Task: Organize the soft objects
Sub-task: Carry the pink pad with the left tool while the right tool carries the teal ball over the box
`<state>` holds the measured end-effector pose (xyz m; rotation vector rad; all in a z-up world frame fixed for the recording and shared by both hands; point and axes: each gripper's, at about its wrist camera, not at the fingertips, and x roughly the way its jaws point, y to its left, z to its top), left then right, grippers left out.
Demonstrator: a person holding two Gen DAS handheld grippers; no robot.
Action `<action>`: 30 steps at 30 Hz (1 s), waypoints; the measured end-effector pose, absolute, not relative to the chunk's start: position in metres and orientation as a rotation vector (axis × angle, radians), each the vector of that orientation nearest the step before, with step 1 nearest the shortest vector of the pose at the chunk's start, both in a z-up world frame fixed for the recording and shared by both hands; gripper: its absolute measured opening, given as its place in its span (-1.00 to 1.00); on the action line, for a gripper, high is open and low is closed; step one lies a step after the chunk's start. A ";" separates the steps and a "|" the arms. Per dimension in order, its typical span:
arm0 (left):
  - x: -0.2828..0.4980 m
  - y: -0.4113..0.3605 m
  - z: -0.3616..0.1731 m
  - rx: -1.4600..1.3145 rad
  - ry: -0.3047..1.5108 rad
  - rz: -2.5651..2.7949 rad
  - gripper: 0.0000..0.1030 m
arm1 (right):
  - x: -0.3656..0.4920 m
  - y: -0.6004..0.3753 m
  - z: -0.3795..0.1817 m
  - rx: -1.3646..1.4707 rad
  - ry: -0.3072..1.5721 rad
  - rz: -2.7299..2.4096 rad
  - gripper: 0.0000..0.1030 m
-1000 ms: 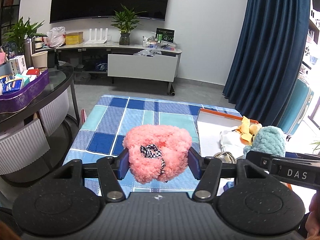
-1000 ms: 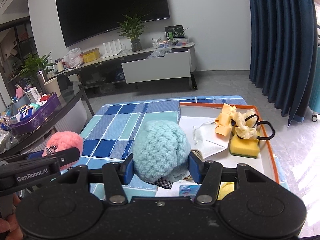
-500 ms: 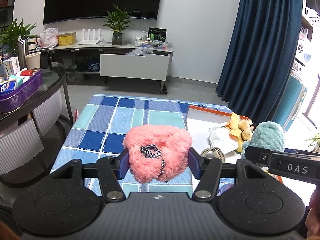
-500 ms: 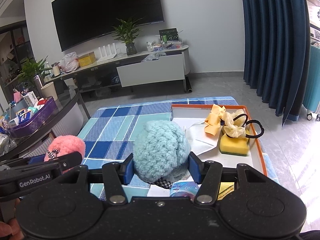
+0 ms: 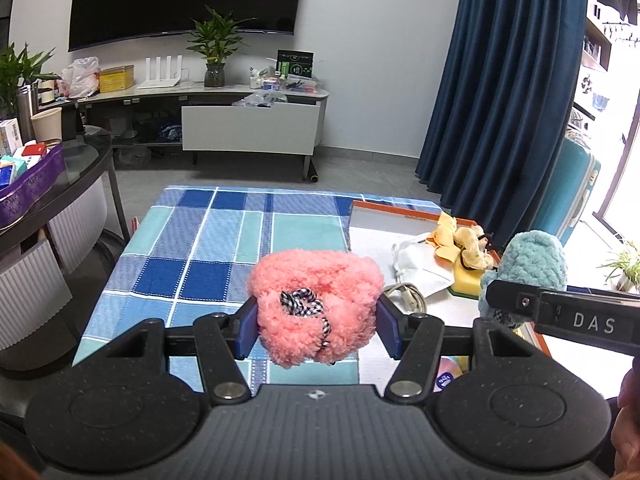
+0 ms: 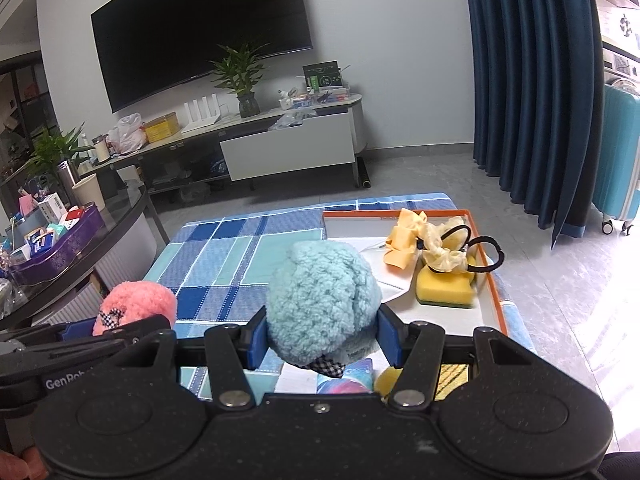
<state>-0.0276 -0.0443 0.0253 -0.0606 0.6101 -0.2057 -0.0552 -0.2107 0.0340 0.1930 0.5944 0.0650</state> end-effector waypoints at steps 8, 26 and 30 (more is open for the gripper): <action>-0.029 -0.056 0.022 -0.047 0.619 -0.236 0.16 | -0.060 -0.221 0.033 0.207 0.593 0.042 0.28; -0.025 -0.080 0.013 -0.008 0.643 -0.308 0.16 | -0.065 -0.251 0.024 0.237 0.602 -0.025 0.28; -0.022 -0.086 0.012 -0.004 0.650 -0.328 0.16 | -0.067 -0.261 0.022 0.247 0.607 -0.051 0.28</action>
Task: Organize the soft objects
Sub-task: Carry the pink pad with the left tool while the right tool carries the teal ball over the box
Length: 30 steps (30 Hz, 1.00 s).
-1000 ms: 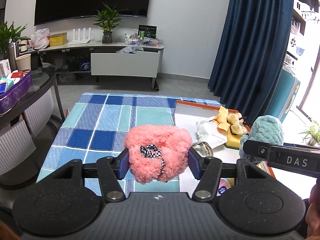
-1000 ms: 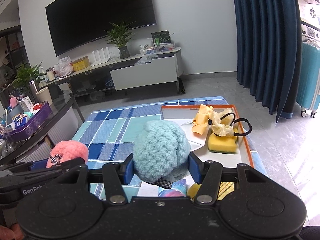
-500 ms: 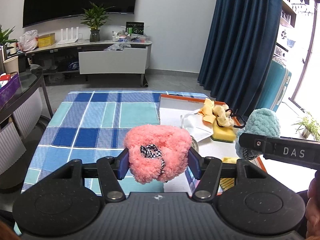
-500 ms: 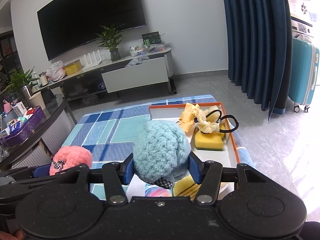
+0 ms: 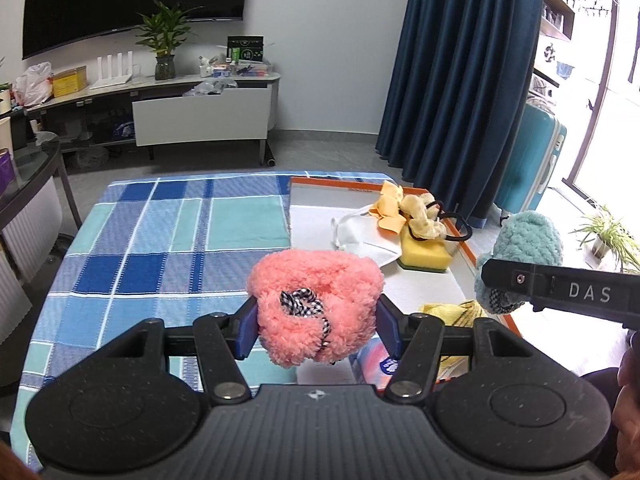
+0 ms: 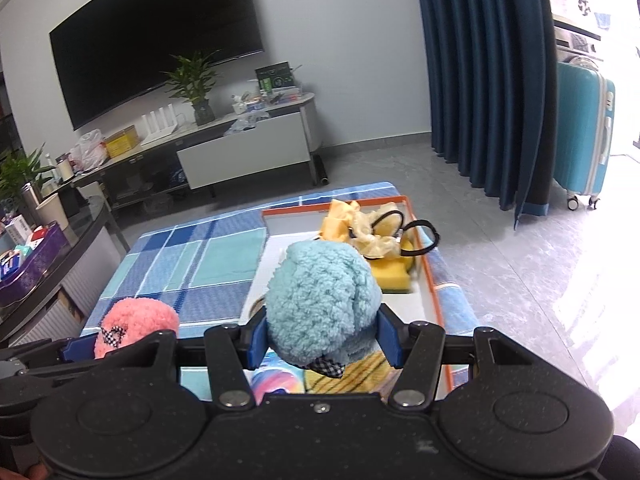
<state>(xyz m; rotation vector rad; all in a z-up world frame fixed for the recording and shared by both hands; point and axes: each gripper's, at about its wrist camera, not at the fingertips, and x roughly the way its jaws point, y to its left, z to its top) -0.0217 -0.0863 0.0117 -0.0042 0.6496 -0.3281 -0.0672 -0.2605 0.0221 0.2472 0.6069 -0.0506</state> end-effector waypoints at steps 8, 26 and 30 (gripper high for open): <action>-0.015 -0.104 0.007 0.010 0.660 -0.377 0.16 | -0.066 -0.273 0.018 0.259 0.620 -0.082 0.29; 0.004 -0.128 0.003 0.024 0.671 -0.422 0.16 | -0.042 -0.290 0.017 0.247 0.625 -0.107 0.30; 0.009 -0.130 0.002 0.023 0.674 -0.423 0.16 | -0.036 -0.293 0.015 0.248 0.629 -0.110 0.30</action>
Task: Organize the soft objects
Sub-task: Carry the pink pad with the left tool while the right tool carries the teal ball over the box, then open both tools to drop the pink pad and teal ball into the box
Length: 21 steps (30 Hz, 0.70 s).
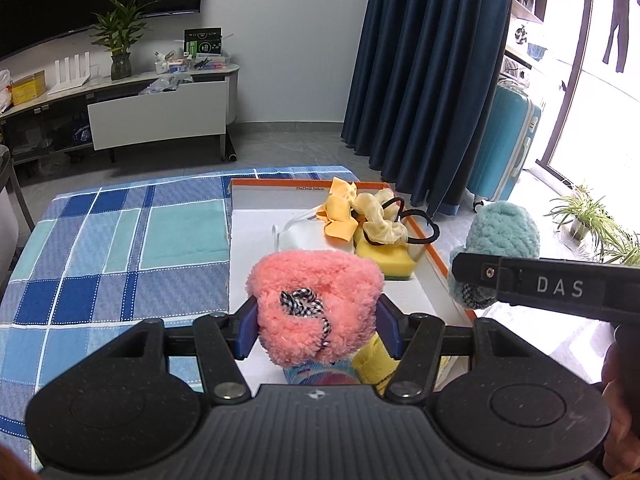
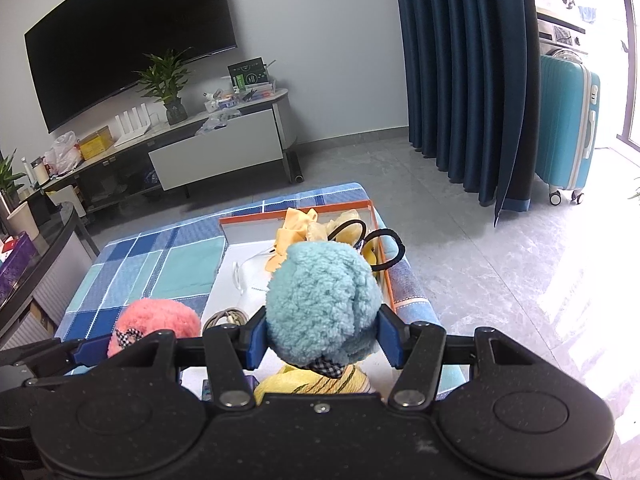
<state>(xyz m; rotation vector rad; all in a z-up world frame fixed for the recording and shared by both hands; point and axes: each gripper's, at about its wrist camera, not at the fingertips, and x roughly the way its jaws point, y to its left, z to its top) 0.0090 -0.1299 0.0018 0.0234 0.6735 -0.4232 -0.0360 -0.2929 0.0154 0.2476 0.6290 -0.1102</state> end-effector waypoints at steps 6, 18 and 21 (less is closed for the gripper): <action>0.014 -0.133 0.000 0.020 0.679 -0.428 0.16 | -0.029 -0.296 0.011 0.251 0.637 -0.109 0.31; 0.024 -0.136 -0.004 0.020 0.697 -0.425 0.17 | -0.009 -0.300 0.008 0.239 0.639 -0.096 0.53; 0.026 -0.137 -0.004 0.018 0.698 -0.425 0.17 | -0.009 -0.303 0.008 0.255 0.638 -0.095 0.54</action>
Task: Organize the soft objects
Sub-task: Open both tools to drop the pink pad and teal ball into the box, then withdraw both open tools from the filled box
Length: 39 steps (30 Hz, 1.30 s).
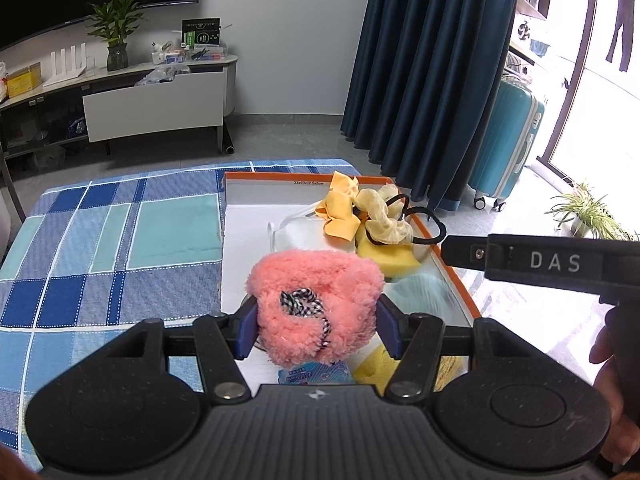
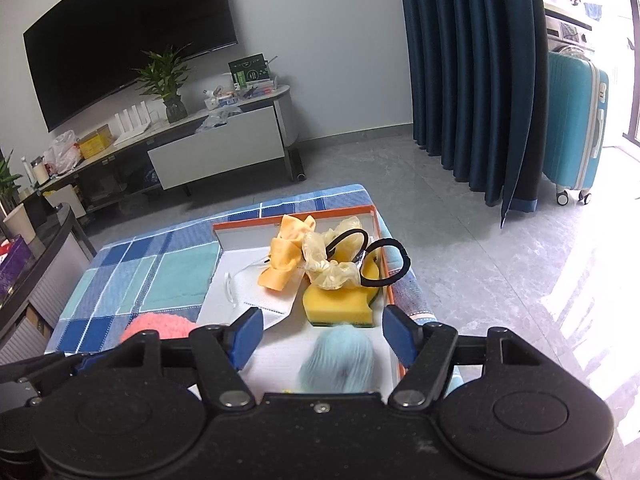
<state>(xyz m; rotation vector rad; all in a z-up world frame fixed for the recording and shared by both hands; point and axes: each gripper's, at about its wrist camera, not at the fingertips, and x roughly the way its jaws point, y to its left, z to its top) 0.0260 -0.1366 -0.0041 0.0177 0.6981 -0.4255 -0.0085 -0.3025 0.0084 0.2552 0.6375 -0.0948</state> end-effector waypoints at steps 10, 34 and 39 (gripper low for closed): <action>0.029 -0.156 -0.005 0.027 0.705 -0.511 0.38 | -0.028 -0.319 0.018 0.274 0.567 -0.166 0.54; -0.028 -0.130 0.006 0.112 0.722 -0.283 1.00 | -0.100 -0.299 0.013 0.227 0.626 -0.109 0.55; -0.032 -0.122 0.001 0.085 0.750 -0.262 1.00 | -0.110 -0.295 0.007 0.241 0.645 -0.102 0.55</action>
